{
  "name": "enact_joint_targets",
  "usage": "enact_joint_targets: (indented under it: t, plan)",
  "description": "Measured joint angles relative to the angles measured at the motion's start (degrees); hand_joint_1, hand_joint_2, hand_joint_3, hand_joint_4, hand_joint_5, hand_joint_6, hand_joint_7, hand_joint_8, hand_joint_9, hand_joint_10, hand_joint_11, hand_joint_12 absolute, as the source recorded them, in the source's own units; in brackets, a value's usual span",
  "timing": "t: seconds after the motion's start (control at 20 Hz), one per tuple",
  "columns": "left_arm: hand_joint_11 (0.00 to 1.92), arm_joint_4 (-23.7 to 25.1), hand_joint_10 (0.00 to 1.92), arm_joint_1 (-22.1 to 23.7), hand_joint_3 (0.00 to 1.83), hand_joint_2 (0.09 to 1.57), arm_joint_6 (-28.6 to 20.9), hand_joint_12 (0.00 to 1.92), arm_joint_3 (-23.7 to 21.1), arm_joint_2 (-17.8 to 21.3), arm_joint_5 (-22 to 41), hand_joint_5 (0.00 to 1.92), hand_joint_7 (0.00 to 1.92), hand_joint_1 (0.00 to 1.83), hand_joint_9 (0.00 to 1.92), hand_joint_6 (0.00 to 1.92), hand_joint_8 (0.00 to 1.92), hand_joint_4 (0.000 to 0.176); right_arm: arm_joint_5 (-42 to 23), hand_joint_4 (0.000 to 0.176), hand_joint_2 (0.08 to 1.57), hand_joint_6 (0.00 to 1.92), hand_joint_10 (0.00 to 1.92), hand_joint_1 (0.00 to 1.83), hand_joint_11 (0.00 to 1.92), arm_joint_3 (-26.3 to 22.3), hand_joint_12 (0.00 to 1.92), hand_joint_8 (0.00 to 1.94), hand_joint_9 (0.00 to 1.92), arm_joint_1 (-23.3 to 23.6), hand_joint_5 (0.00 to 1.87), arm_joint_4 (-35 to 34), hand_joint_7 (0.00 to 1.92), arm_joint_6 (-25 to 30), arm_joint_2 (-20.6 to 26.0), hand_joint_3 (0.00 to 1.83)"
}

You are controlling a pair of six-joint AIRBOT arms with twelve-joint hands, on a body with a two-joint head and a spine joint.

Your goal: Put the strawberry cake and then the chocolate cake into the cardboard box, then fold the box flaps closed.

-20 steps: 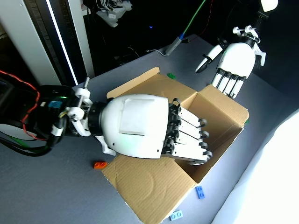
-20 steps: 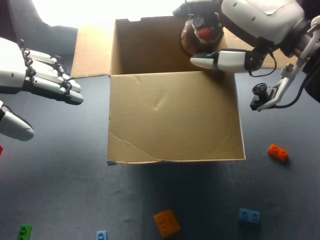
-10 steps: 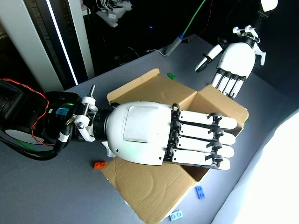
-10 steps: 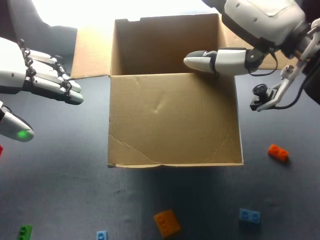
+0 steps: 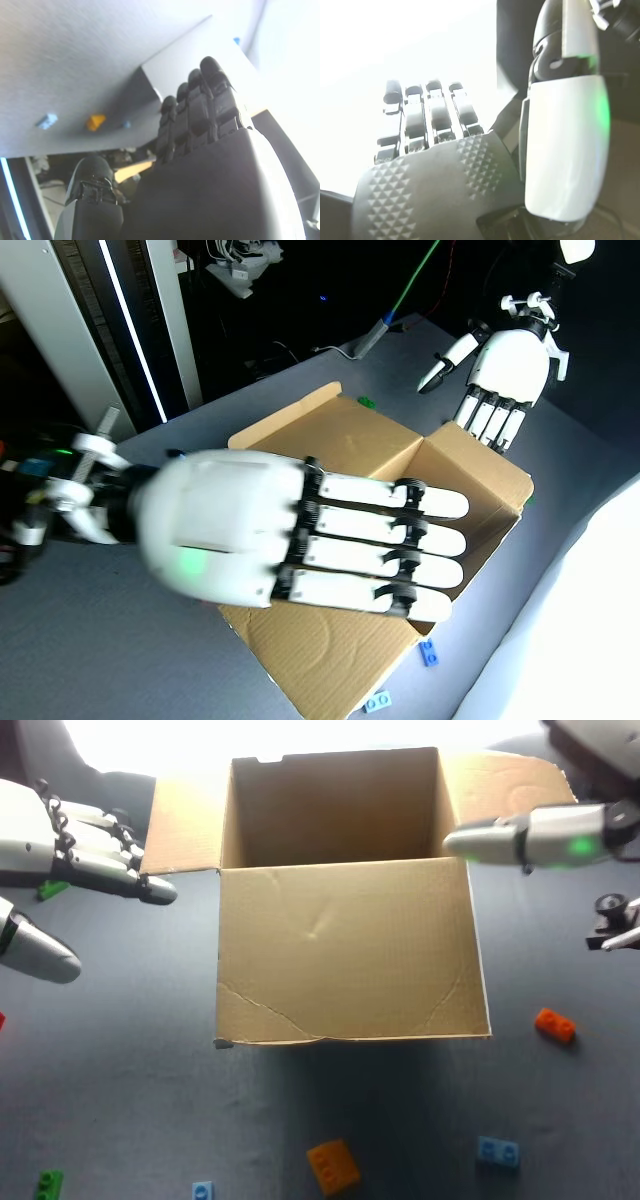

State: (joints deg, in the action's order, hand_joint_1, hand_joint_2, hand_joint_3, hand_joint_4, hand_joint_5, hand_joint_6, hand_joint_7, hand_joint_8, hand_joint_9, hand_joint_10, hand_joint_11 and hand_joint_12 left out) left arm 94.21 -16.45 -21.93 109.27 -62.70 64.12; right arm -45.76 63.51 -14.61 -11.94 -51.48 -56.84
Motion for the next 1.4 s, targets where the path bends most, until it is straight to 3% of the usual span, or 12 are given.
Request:
enact_joint_targets:
  t: [0.15,0.3,0.4,0.5,0.6,0.9,1.15,1.25,1.4]
  plan:
    - [0.00,-0.20,0.00,2.19,0.01,1.22,-1.14,0.68,0.11,0.00,-0.74,0.12,0.13,0.00,0.18,0.00,0.00,0.026,0.66,0.001,0.95,0.00,0.01,0.46,0.00,-3.67,0.52,0.00,0.17,-1.49,0.10,-7.34,0.16,-0.24,5.25,0.02]
    - [0.00,-1.09,0.01,5.07,0.00,1.20,-2.43,0.73,0.22,0.00,-1.16,0.12,0.15,0.00,0.19,0.00,0.00,0.027,3.48,0.000,1.01,0.00,0.00,0.40,0.00,-6.38,0.57,0.00,0.16,-3.52,0.08,-7.93,0.14,-2.45,9.38,0.02]
    - [0.00,-0.98,0.01,6.71,0.00,1.21,-3.21,0.68,0.57,0.00,-1.18,0.10,0.14,0.00,0.17,0.00,0.00,0.020,5.44,0.000,1.02,0.00,0.00,0.38,0.00,-7.37,0.56,0.00,0.16,-5.68,0.07,-7.56,0.12,-3.69,11.13,0.01]
    - [0.00,0.39,0.01,9.20,0.00,1.22,-3.65,0.75,0.76,0.07,-1.46,0.11,0.16,0.00,0.20,0.00,0.01,0.026,7.52,0.000,1.04,0.00,0.00,0.31,0.00,-7.56,0.54,0.00,0.17,-7.43,0.08,-7.54,0.15,-4.42,12.55,0.01]
    - [0.00,1.86,0.00,11.63,0.01,1.23,-4.33,0.74,0.66,0.07,-1.42,0.11,0.16,0.00,0.19,0.00,0.00,0.018,7.23,0.000,1.03,0.01,0.01,0.29,0.00,-7.56,0.51,0.01,0.19,-9.73,0.11,-7.63,0.19,-5.05,13.51,0.00]
    - [0.00,5.29,0.01,17.25,0.00,1.24,-5.42,0.81,-1.66,0.07,-1.38,0.14,0.22,0.00,0.22,0.01,0.01,0.007,6.49,0.000,1.06,0.00,0.01,0.26,0.00,-7.56,0.51,0.00,0.21,-14.45,0.11,-7.52,0.19,-7.08,13.22,0.01]
    - [0.00,8.48,0.00,17.77,0.00,1.25,-5.60,0.79,-7.69,1.33,-1.84,0.12,0.20,0.00,0.22,0.00,0.00,0.000,2.73,0.000,1.08,0.01,0.04,0.30,0.00,-6.84,1.01,0.01,0.39,-18.73,0.21,-8.33,0.31,-7.54,12.61,0.00]
    - [0.00,8.79,0.00,17.77,0.00,1.26,-5.60,0.77,-9.64,1.49,-2.49,0.13,0.20,0.00,0.22,0.00,0.00,0.005,1.51,0.000,1.07,0.01,0.04,0.32,0.00,-6.01,1.09,0.01,0.43,-20.02,0.22,-11.91,0.36,-10.86,11.34,0.00]
    - [0.00,9.79,0.00,17.77,0.01,1.27,-5.57,0.78,-11.98,1.55,-3.63,0.12,0.19,0.00,0.22,0.00,0.00,0.000,1.77,0.000,1.08,0.01,0.03,0.32,0.00,-3.56,1.15,0.01,0.46,-22.71,0.26,-13.75,0.38,-11.43,9.05,0.00]
